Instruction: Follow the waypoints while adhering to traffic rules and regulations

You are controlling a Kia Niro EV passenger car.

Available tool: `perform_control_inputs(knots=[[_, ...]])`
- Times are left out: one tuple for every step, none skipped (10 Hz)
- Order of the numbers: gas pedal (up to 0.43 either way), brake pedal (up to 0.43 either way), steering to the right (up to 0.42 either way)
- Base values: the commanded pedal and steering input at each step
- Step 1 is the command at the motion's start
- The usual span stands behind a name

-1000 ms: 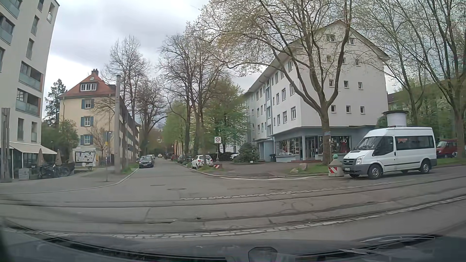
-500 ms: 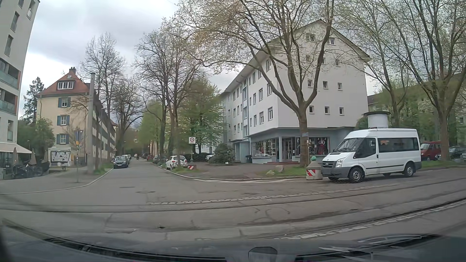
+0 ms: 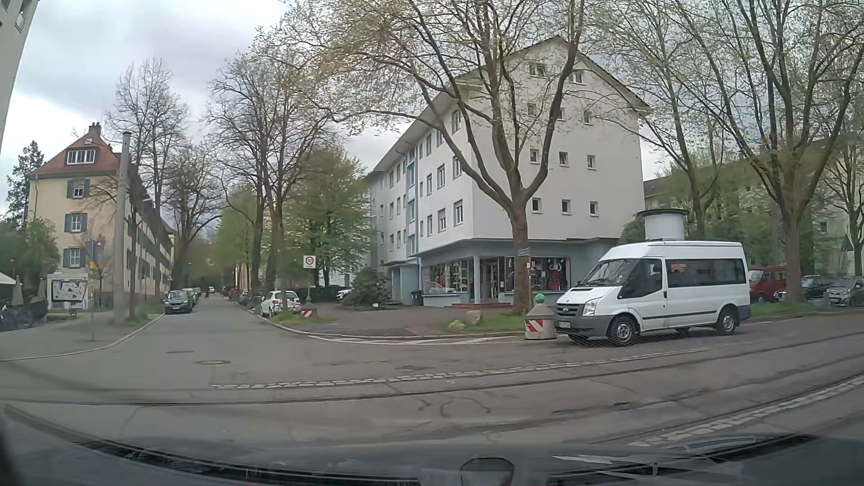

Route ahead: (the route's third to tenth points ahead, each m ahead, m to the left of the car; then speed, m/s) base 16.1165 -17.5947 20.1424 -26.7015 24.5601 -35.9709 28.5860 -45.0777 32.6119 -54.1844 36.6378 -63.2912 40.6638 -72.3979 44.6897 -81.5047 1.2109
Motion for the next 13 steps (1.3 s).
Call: perform_control_inputs(knots=[[0.000,0.000,0.501],[0.000,0.000,0.501],[0.000,0.000,0.501],[0.000,0.000,0.503],[0.039,0.000,0.504],[0.059,0.000,0.507],[0.000,0.000,0.511],[0.000,0.000,0.512],[0.000,0.000,0.513],[0.000,0.000,0.517],[0.000,0.000,0.523],[0.000,0.000,0.531],[0.110,0.000,0.542]])
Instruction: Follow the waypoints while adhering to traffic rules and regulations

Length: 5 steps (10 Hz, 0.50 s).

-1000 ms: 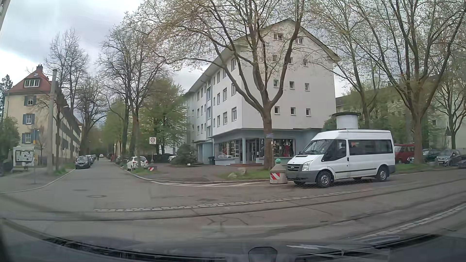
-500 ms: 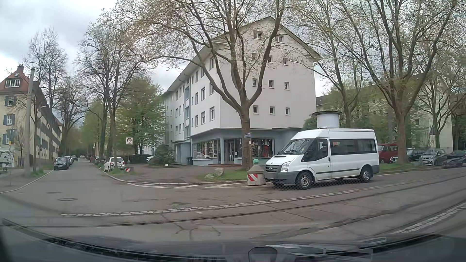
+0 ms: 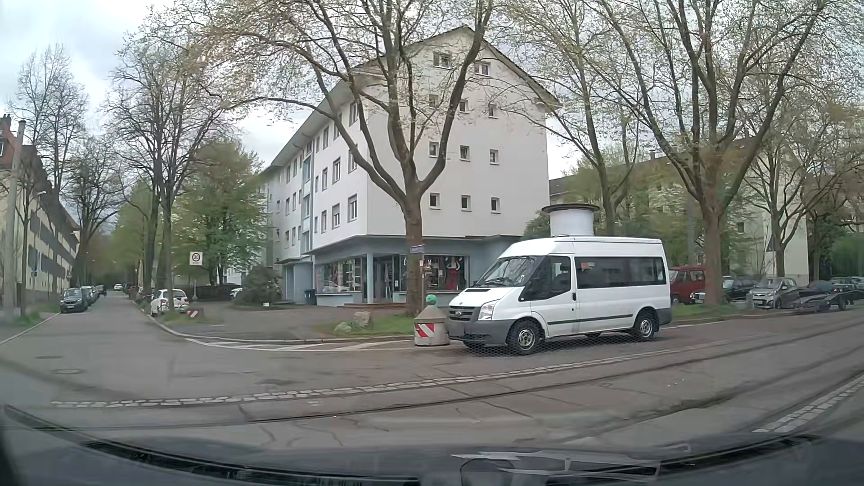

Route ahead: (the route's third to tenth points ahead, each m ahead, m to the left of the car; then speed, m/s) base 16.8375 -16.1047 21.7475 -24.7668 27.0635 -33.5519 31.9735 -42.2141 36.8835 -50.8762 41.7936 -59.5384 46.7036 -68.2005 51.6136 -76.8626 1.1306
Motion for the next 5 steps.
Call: perform_control_inputs(knots=[[0.228,0.000,0.552],[0.260,0.000,0.557],[0.280,0.000,0.565],[0.287,0.000,0.571],[0.311,0.000,0.574]])
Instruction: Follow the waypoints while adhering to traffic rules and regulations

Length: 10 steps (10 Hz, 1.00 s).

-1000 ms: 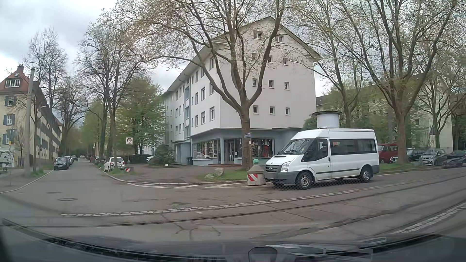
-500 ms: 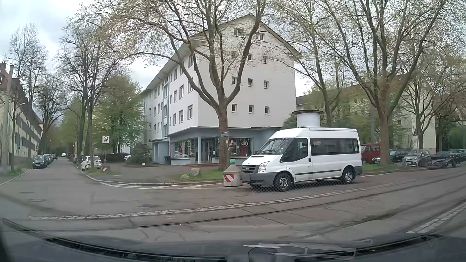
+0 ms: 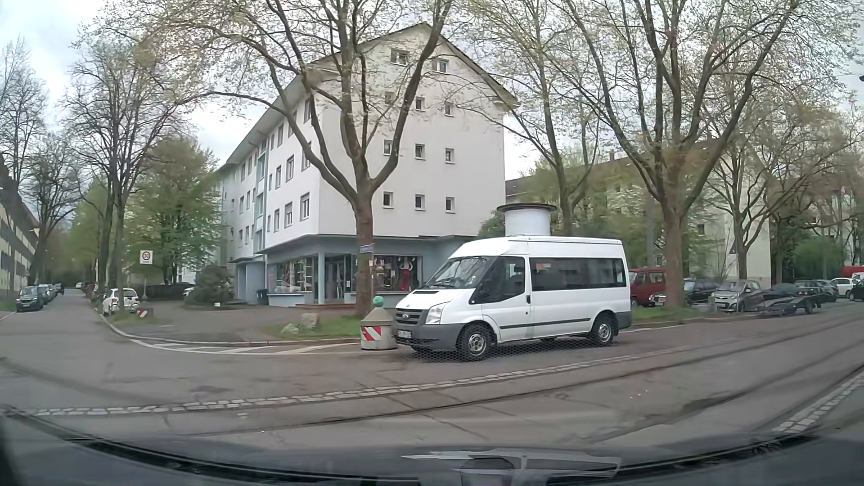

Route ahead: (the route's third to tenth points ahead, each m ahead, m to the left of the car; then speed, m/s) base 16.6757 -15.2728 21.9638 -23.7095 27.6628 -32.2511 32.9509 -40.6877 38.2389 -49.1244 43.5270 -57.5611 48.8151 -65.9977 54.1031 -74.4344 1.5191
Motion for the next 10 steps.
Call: perform_control_inputs(knots=[[0.311,0.000,0.574],[0.319,0.000,0.574],[0.331,0.000,0.575],[0.339,0.000,0.583],[0.350,0.000,0.596],[0.370,0.000,0.602],[0.370,0.000,0.600],[0.370,0.000,0.598],[0.358,0.000,0.601],[0.358,0.000,0.604]])
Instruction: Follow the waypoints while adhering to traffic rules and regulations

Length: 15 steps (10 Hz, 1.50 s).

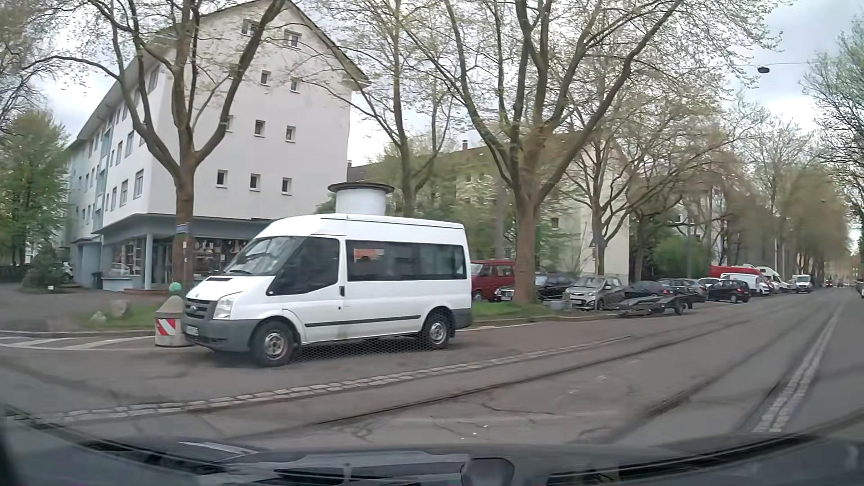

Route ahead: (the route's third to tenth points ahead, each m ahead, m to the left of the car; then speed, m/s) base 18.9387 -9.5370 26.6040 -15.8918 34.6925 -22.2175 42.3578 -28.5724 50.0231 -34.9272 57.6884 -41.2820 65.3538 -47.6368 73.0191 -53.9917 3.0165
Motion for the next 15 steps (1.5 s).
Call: perform_control_inputs(knots=[[0.358,0.000,0.605],[0.350,0.000,0.605],[0.319,0.000,0.603],[0.319,0.000,0.586],[0.319,0.000,0.560],[0.311,0.000,0.538],[0.311,0.000,0.506],[0.311,0.000,0.477],[0.311,0.000,0.441],[0.311,0.000,0.409],[0.311,0.000,0.377],[0.311,0.000,0.334],[0.311,0.000,0.284],[0.311,0.000,0.236],[0.311,0.000,0.201]])
